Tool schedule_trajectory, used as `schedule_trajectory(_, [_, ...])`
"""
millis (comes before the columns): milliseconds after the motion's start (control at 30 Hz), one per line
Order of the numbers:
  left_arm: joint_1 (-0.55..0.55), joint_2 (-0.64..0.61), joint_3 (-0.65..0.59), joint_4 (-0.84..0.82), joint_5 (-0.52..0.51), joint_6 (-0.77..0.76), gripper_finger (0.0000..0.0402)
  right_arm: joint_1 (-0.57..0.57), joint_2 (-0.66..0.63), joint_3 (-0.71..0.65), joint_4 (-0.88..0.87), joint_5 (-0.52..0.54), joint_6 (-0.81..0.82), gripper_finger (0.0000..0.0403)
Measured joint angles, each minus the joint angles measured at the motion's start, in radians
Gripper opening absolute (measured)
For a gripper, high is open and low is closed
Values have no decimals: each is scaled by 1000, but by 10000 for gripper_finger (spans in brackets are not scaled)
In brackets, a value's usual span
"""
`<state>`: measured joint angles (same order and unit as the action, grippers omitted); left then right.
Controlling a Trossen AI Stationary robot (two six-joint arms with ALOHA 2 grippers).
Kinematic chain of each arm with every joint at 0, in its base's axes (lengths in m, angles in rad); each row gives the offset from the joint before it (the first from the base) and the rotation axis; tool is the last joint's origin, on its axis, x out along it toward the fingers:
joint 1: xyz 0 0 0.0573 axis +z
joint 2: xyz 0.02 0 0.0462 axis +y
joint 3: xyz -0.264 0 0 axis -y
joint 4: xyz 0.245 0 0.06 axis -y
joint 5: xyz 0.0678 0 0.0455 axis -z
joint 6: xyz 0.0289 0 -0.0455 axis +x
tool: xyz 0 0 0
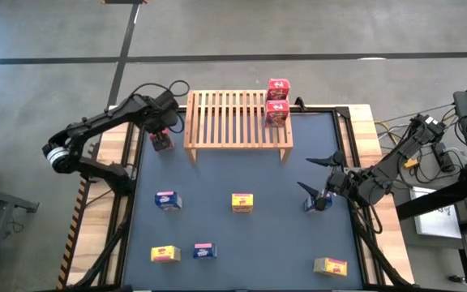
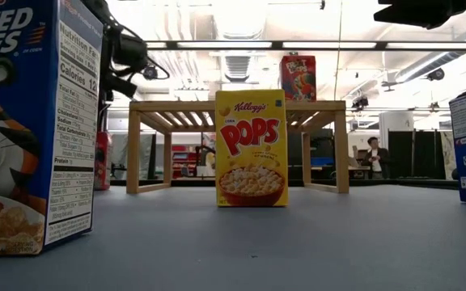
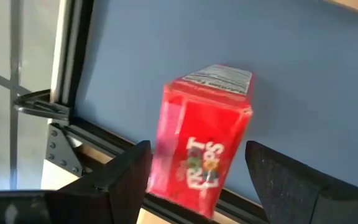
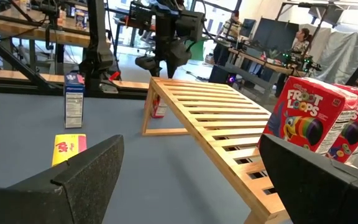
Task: Stack cereal on shelf
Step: Put the red cereal box on the shelf aligned with the other red cereal boxes, then put the top yellow cereal box on the shelf
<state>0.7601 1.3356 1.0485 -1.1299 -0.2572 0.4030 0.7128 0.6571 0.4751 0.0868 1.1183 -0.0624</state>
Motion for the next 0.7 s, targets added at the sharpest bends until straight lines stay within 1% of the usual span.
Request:
schedule_trajectory(167, [0,-52,1,-7,2,-1,245,0,0,0,0,0,0,364])
schedule_trajectory(333, [-11,-108,1,-74,21,-35,245,0,0,0,0,0,2,364])
schedule_trajectory(433, [-33,-147,2,-120,48,-82,243,0,0,0,0,0,2,364])
schedule_trajectory(567, [-111,-204,11,-164,106,-177,236,0,0,0,0,0,1,364])
schedule_trajectory(700, [-251,-239,65,-154,182,-319,232,0,0,0,4,0,-8,364])
